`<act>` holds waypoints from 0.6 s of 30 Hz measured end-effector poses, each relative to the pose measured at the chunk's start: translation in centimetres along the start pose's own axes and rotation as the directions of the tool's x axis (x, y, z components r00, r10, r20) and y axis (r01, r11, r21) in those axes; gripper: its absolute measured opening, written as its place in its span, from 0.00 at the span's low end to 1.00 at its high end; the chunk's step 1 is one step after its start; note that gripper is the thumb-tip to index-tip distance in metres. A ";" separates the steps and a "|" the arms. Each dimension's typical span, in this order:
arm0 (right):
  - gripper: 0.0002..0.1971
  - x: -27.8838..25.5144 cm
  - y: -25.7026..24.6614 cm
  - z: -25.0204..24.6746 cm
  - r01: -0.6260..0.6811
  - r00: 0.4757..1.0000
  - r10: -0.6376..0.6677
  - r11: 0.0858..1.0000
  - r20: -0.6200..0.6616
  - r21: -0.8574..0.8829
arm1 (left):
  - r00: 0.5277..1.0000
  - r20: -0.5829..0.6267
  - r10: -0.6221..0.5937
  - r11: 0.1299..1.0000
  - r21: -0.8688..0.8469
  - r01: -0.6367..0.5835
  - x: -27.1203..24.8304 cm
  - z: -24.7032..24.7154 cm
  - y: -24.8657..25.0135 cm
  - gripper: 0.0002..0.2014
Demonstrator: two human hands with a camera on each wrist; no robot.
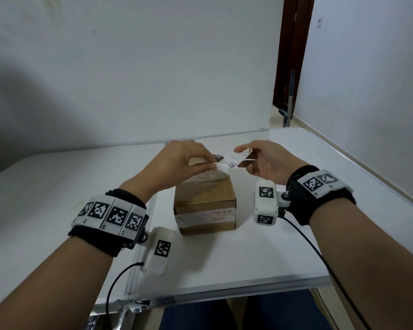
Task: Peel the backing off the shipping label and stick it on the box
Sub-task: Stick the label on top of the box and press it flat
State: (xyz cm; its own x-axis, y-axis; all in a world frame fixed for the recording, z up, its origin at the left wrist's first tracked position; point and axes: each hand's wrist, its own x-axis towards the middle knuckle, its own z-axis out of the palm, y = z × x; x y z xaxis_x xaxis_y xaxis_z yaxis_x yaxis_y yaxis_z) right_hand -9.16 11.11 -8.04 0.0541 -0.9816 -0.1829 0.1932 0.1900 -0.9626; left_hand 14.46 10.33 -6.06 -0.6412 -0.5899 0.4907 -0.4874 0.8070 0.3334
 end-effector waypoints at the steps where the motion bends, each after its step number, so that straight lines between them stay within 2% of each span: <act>1: 0.12 0.0 -0.1 0.0 -0.012 1.000 0.012 1.000 0.020 0.001 | 1.000 -0.005 0.004 1.000 0.000 -0.004 -0.1 0.0 0.0 0.07; 3: 0.11 0.3 -0.2 0.4 0.008 0.999 -0.006 0.998 0.044 -0.064 | 1.000 -0.018 0.022 1.000 -0.011 -0.022 -0.3 0.1 0.3 0.07; 5: 0.06 0.7 -0.2 0.9 0.104 0.994 -0.099 0.985 0.039 -0.140 | 0.998 -0.038 0.049 0.999 -0.017 -0.050 -0.4 0.1 0.5 0.06; 7: 0.09 1.3 -0.1 1.2 0.174 0.984 -0.177 0.970 0.000 -0.172 | 0.995 -0.049 0.091 0.996 0.013 -0.091 -0.5 0.1 0.6 0.06; 9: 0.07 1.6 -0.2 1.4 0.213 0.975 -0.222 0.948 -0.014 -0.235 | 0.990 -0.043 0.131 0.989 0.069 -0.128 -0.6 -0.2 0.6 0.06; 12: 0.03 2.2 -0.5 1.7 0.235 0.967 -0.255 0.890 0.003 -0.391 | 0.990 0.001 0.141 0.980 0.144 -0.139 -0.9 -0.6 0.5 0.06; 18: 0.06 3.3 -0.4 2.7 0.271 0.961 -0.257 0.791 0.103 -0.548 | 0.987 0.111 0.116 0.974 0.184 -0.135 -1.5 0.1 1.0 0.06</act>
State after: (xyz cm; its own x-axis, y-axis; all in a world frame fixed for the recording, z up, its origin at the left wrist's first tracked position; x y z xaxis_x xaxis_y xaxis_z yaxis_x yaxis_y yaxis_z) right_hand -6.46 7.85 -7.72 0.1037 -0.9903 0.0922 -0.3693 -0.1244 -0.9209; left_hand 14.86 12.05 -6.53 -0.7551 -0.4917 0.4337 -0.4971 0.8606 0.1102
